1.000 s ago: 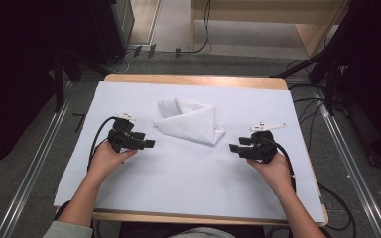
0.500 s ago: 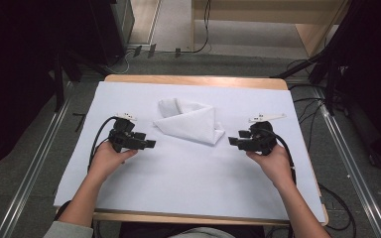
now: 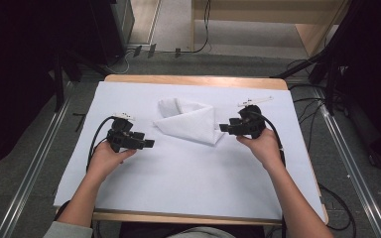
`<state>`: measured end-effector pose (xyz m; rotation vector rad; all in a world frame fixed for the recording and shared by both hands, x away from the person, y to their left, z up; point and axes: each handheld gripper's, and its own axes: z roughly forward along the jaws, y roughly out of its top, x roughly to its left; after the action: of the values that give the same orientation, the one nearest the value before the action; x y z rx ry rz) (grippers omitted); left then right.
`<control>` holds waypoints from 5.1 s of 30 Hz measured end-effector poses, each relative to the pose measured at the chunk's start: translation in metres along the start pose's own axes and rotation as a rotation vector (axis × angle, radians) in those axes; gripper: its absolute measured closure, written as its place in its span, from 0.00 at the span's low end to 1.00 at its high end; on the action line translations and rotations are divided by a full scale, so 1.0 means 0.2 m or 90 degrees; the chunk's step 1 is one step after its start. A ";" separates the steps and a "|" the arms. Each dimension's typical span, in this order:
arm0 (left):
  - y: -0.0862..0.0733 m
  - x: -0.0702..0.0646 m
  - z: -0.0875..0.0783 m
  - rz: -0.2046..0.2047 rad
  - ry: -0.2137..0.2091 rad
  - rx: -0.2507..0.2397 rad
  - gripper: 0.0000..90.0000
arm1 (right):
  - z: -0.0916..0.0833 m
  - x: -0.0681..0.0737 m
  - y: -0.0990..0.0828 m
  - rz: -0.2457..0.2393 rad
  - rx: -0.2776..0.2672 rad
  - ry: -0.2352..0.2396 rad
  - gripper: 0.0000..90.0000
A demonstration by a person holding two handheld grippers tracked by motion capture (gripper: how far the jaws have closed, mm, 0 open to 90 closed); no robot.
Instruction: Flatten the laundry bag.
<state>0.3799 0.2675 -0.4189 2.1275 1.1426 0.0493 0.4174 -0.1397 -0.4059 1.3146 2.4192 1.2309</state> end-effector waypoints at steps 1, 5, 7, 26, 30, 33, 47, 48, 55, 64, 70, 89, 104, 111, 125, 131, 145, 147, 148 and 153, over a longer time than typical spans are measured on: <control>0.00 0.00 0.00 0.001 -0.001 0.000 0.41 | 0.01 0.00 0.01 0.001 -0.003 0.002 0.51; -0.01 0.00 0.00 0.001 0.000 -0.001 0.41 | 0.06 -0.02 0.05 0.009 0.003 0.006 0.49; -0.02 0.00 -0.01 0.000 0.001 -0.001 0.41 | 0.09 -0.03 0.07 0.010 0.005 0.007 0.50; -0.08 0.03 -0.07 -0.025 0.020 -0.012 0.41 | 0.27 0.01 0.15 -0.009 0.014 0.029 0.84; -0.07 0.04 -0.09 -0.033 0.019 -0.011 0.42 | 0.24 0.05 0.16 -0.023 0.004 0.038 0.90; -0.07 0.05 -0.11 -0.040 0.021 -0.019 0.43 | 0.22 0.08 0.16 -0.025 0.006 0.061 0.93; -0.06 0.10 -0.12 -0.054 0.027 -0.020 0.44 | 0.17 0.29 0.10 -0.093 0.016 0.098 0.92; -0.06 0.11 -0.13 -0.060 0.026 -0.023 0.44 | 0.17 0.30 0.09 -0.099 0.015 0.101 0.92; -0.06 0.15 -0.14 -0.070 0.034 -0.025 0.44 | 0.18 0.38 0.03 -0.116 0.032 0.121 0.92; -0.07 0.20 -0.17 -0.087 0.049 -0.029 0.44 | 0.24 0.49 -0.06 -0.153 0.066 0.136 0.92; -0.07 0.20 -0.17 -0.080 0.049 -0.033 0.44 | 0.28 0.54 -0.11 -0.167 0.087 0.147 0.86; -0.02 0.16 -0.13 -0.070 0.035 -0.046 0.44 | 0.07 0.50 -0.20 -0.172 0.053 0.129 0.87; 0.11 0.06 0.01 -0.036 0.004 -0.025 0.41 | 0.21 0.37 -0.29 -0.117 0.101 0.073 0.99; 0.15 0.10 0.05 -0.053 -0.004 -0.036 0.35 | 0.26 0.33 -0.30 -0.109 0.103 0.051 0.99; 0.18 0.30 0.09 -0.117 0.031 -0.069 0.28 | 0.33 0.21 -0.22 -0.106 0.068 0.017 1.00; 0.20 0.30 0.18 -0.102 0.037 -0.049 0.26 | 0.34 0.20 -0.20 -0.108 0.069 0.010 1.00; 0.18 0.29 0.26 -0.066 0.022 -0.006 0.75 | 0.30 0.19 -0.18 -0.099 0.058 0.005 0.98; 0.18 0.28 0.26 -0.068 0.003 -0.002 0.89 | 0.29 0.19 -0.18 -0.093 0.055 0.004 0.98; 0.19 0.28 0.25 -0.065 0.004 -0.003 0.91 | 0.28 0.18 -0.18 -0.092 0.052 0.001 0.98; 0.24 0.20 0.18 -0.050 -0.026 -0.041 0.94 | 0.23 0.16 -0.17 -0.086 0.040 -0.007 0.97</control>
<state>0.4502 0.2591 -0.4279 2.0167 1.1849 0.0066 0.3976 -0.0990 -0.4515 1.1485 2.5106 1.1196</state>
